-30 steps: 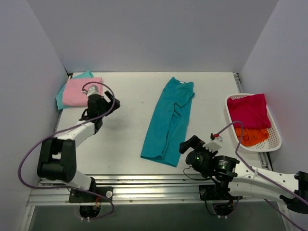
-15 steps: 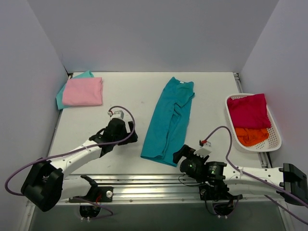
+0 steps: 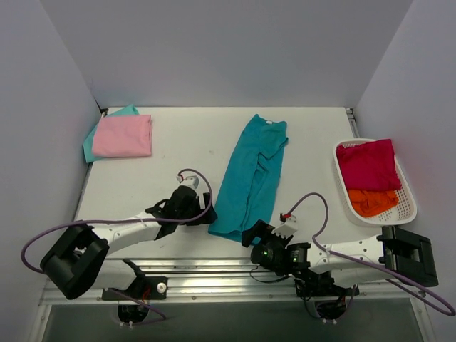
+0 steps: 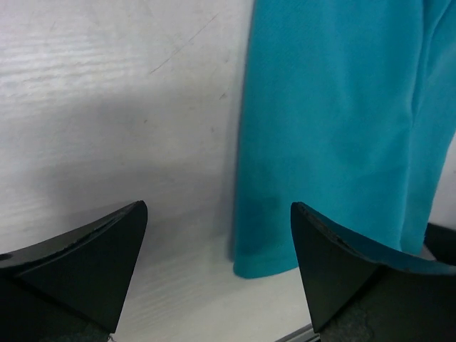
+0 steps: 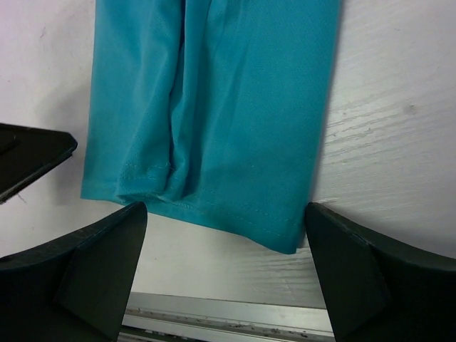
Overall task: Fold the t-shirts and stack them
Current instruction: Fold the tshirt
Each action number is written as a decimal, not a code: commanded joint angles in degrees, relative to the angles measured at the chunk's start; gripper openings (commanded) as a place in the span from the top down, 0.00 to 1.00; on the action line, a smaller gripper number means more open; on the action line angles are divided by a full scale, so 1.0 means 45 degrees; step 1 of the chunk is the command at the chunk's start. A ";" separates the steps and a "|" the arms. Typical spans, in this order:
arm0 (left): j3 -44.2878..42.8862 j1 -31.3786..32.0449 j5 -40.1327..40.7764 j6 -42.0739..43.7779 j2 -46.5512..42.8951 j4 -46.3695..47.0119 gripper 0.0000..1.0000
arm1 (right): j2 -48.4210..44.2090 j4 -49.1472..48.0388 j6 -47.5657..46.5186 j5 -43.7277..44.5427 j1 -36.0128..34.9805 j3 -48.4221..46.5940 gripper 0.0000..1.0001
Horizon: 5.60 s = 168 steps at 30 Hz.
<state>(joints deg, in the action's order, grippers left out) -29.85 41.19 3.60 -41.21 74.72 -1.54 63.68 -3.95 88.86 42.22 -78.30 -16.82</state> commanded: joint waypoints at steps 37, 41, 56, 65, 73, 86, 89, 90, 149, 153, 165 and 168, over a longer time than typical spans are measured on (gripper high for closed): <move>-0.0340 0.3307 0.1116 -0.2912 0.0992 0.0888 0.95 | -0.3213 0.8396 0.4843 0.1497 -0.1721 -0.0813 1.00; -0.0691 0.3425 0.0588 -0.2835 0.2084 0.1279 0.21 | -0.2902 0.8455 0.5077 0.1498 -0.1721 -0.0852 1.00; 0.0049 0.4381 -0.0428 -0.3048 0.1701 0.0402 0.11 | -0.2647 0.8455 0.5507 0.1575 -0.1877 -0.0716 1.00; 0.1747 0.5261 0.0294 -0.3986 -0.1599 -0.1668 0.21 | -0.2472 0.8494 0.5566 0.1634 -0.1896 -0.0774 1.00; 0.1925 0.5280 0.0744 -0.3908 -0.2444 -0.1826 0.22 | -0.2237 0.8552 0.5702 0.1673 -0.1974 -0.0852 1.00; 0.1945 0.5280 0.0803 -0.3869 -0.1155 -0.0303 0.29 | -0.2081 0.8592 0.5898 0.1751 -0.2033 -0.0872 1.00; 0.1867 0.5261 0.0764 -0.3830 -0.0862 -0.0068 0.29 | -0.2100 0.8611 0.5918 0.1771 -0.2052 -0.0872 1.00; 0.1847 0.5280 0.0744 -0.3811 -0.0784 0.0048 0.29 | -0.2081 0.8611 0.5937 0.1771 -0.2053 -0.0872 1.00; -0.4461 0.2077 0.1818 -0.0061 -0.1897 -0.2685 0.96 | -0.0204 0.4562 -0.8500 0.6269 -0.1177 -0.6733 1.00; -0.4500 0.1804 0.1623 0.0173 -0.1877 -0.2568 0.96 | -0.2130 -0.0194 -1.1981 0.3792 -0.0044 -0.5407 1.00; -0.4305 0.0887 0.0979 0.0584 -0.1839 -0.2061 0.98 | -0.1668 -0.3224 -1.2545 -0.4378 0.6007 -0.3511 1.00; -0.4266 0.0633 0.0686 0.0681 -0.1663 -0.1807 0.98 | -0.2254 -0.2836 -1.1703 -0.4480 0.6909 -0.3003 1.00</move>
<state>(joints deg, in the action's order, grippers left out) -47.72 45.23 8.56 -39.62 66.61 -13.87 57.10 -14.37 32.60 25.78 -50.65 -31.57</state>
